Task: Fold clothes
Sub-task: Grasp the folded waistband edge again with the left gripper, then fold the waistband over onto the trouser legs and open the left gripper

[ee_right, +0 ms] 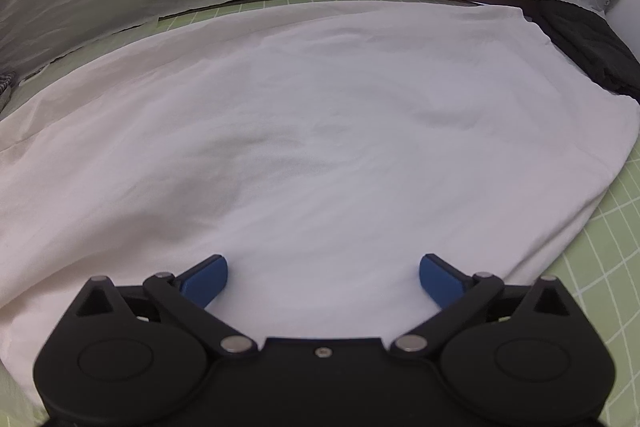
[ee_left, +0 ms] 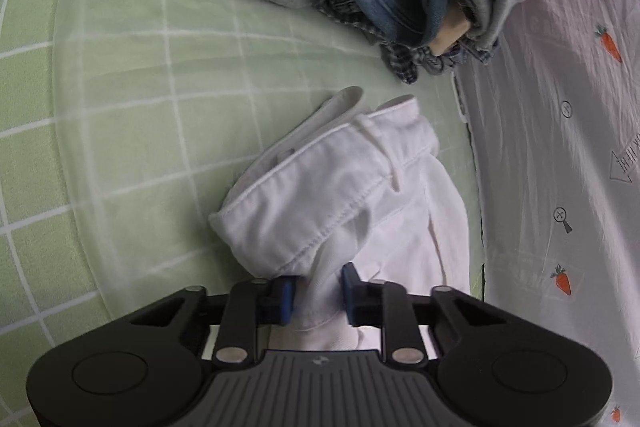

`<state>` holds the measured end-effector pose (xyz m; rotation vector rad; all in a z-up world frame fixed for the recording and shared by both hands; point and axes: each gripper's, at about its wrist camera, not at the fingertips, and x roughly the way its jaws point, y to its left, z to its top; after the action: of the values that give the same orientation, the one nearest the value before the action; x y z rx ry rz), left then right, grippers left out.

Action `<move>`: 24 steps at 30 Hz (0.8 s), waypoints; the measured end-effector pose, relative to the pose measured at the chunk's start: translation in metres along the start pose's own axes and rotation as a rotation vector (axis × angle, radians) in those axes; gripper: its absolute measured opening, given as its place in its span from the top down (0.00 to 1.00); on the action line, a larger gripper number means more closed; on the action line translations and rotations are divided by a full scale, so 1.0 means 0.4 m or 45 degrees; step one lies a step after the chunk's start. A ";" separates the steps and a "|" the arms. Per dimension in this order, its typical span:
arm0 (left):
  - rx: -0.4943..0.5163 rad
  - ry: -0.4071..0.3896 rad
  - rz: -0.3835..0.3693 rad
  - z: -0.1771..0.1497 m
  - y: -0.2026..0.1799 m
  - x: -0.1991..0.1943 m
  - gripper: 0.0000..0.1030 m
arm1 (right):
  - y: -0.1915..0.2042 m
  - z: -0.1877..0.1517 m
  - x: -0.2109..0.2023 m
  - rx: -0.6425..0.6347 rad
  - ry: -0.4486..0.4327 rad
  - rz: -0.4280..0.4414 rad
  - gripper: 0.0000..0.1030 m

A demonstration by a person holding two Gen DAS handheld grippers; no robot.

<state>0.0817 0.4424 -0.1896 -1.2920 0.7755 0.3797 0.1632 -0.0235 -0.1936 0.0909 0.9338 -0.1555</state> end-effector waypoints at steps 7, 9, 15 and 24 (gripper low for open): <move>0.327 -0.119 -0.039 -0.039 -0.123 -0.079 0.85 | -0.075 0.005 -0.029 0.128 -0.042 -0.035 0.05; 0.441 -0.164 -0.054 -0.062 -0.175 -0.095 0.85 | -0.111 0.006 -0.036 0.178 -0.051 -0.055 0.06; 0.732 -0.279 -0.123 -0.170 -0.340 -0.122 0.87 | -0.214 0.004 -0.035 0.232 -0.023 -0.118 0.07; 0.984 -0.245 -0.223 -0.411 -0.505 -0.055 0.88 | -0.398 0.036 -0.040 0.214 -0.041 -0.148 0.07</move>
<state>0.1492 0.2368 -0.0428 -0.5772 0.5533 0.0403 0.1379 -0.1808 -0.1738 0.1892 0.8933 -0.3426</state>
